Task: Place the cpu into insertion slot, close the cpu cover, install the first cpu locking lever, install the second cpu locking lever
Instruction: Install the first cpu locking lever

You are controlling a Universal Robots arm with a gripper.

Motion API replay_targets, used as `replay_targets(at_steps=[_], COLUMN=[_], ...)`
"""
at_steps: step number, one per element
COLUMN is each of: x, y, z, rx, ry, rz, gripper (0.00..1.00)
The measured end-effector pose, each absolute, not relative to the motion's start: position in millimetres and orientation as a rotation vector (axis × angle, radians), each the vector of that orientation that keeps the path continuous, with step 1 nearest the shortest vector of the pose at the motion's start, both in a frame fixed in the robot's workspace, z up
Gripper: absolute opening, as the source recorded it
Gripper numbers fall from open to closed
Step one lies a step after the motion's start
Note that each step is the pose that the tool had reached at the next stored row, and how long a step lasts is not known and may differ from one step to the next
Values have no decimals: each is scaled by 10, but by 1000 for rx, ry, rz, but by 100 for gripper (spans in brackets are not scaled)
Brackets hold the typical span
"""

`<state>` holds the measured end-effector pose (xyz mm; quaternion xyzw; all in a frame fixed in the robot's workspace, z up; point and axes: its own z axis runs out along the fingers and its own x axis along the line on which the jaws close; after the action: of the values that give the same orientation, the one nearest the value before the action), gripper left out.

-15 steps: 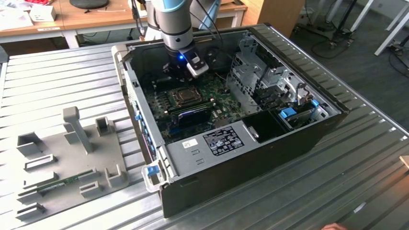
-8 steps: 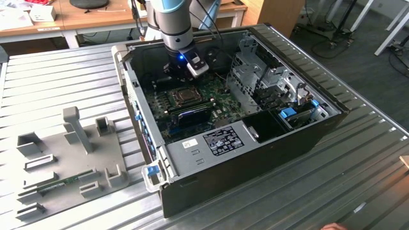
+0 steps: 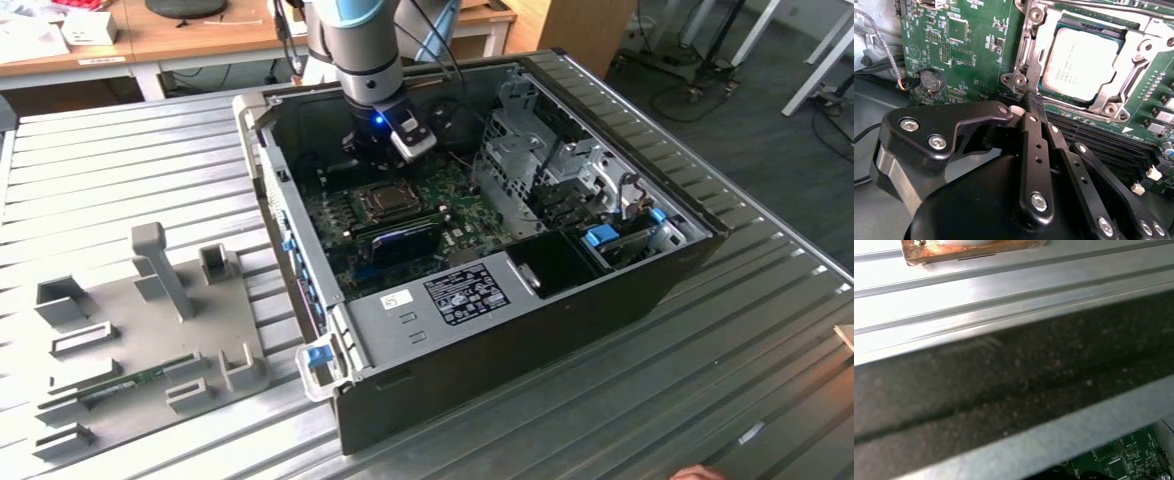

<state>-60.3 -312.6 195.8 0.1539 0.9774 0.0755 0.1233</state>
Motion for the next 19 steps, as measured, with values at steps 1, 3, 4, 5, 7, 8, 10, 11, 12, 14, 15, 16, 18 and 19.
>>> replay_targets(at_steps=[1, 3, 4, 5, 7, 8, 10, 11, 12, 14, 15, 16, 18, 19], x=[-604, -610, -613, -616, -621, -625, -626, -626, -626, -627, -627, -627, -629, -630], y=[-3126, -3127, -3127, -3126, -3126, -3126, -3126, -3126, -3126, -3126, -3126, -3127, -3127, -3127], z=[1957, 1955, 1953, 1951, 1948, 1948, 1947, 1947, 1947, 1947, 1947, 1946, 1938, 1935], rx=[449, 448, 446, 446, 444, 443, 443, 443, 443, 443, 443, 443, 443, 443], ry=[2850, 2845, 2842, 2839, 2834, 2832, 2830, 2830, 2830, 2830, 2830, 2830, 2829, 2829], rz=[221, 221, 222, 222, 223, 223, 224, 224, 224, 224, 224, 224, 225, 225], gripper=[10, 10, 10, 10, 10, 10, 10, 10, 10, 10, 10, 10, 10, 10])
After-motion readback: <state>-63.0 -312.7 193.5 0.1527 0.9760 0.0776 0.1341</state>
